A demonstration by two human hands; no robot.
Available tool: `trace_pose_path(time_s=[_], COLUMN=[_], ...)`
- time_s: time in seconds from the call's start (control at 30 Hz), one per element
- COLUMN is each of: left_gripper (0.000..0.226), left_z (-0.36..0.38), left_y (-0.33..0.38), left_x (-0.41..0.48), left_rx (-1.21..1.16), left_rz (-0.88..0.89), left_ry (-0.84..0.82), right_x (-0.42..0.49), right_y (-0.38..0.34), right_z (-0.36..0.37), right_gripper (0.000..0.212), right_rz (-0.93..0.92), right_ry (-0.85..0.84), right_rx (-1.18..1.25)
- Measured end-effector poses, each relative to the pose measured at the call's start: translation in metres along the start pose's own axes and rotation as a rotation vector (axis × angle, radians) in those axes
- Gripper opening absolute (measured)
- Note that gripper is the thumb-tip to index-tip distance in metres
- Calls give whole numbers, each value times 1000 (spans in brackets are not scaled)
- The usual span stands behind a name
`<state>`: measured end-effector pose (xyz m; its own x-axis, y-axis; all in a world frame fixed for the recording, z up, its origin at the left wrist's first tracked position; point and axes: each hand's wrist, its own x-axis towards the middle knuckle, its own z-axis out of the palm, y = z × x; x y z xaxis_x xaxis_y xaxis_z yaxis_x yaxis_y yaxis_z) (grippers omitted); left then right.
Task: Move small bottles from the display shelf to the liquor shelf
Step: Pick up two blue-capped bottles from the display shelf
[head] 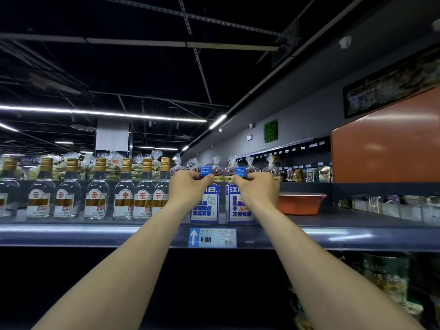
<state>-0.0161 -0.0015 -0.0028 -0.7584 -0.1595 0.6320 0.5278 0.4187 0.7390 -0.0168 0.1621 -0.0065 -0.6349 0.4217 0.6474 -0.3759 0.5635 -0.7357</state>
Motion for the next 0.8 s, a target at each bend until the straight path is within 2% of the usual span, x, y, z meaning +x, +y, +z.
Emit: trace_pose_path(time_s=[0.27,0.4,0.5,0.63,0.73,0.8], left_gripper=[26,26,25,20,23,20], left_z=[-3,-11,-8,21,65,102], left_y=[24,55,75,92,99,103], left_x=[-13,-26,-48,-96,-146,-189], left_rx=[-50,-83,-108,-225,-224,-236], left_rz=[163,210,234,215,225,207], left_ry=[25,-12,-74,-131,-180,-227], right_x=[-15,-20,-37,-65,-96,-121], right_y=[-18,-35,-35,-1,48,85], right_z=[-13,-50,-92,-155,-210,-255], right_gripper=[38,32,33,32,29,38], right_rz=[-128,-150,-203,-148,-75,-27], right_ry=[51,83,123,178,219,240], right_rx=[84,143,85,142,101,26])
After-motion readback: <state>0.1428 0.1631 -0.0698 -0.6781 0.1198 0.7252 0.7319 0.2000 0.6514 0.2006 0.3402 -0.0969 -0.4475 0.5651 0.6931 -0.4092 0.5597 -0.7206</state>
